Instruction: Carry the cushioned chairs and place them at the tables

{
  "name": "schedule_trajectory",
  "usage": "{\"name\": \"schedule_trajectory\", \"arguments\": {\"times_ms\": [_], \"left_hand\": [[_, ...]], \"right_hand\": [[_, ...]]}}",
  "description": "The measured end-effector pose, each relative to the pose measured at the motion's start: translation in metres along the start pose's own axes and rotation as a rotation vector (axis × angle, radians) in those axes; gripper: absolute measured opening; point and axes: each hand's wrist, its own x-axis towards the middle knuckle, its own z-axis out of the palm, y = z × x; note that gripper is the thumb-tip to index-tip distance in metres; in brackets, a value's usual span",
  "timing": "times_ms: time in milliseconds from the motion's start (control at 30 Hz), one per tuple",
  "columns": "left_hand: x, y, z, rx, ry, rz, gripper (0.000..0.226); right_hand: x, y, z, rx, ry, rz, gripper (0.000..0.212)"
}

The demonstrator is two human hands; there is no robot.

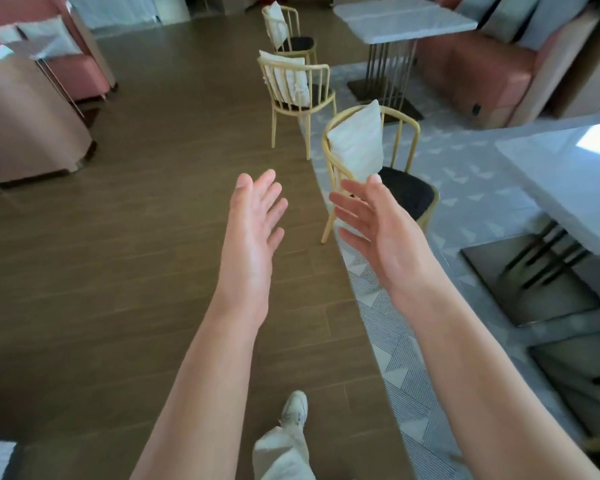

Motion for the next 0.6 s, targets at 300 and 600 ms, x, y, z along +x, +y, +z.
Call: {"name": "schedule_trajectory", "arguments": {"times_ms": [300,600], "left_hand": [[0.129,-0.011,0.028,-0.004,-0.334,-0.107,0.076],[0.126,-0.044,0.119,0.038,-0.748,-0.233,0.061]], "right_hand": [[0.063,-0.011,-0.006,0.016,0.339,-0.051,0.042],[0.017,-0.010,-0.071,0.105,0.774,-0.072,0.046]]}}
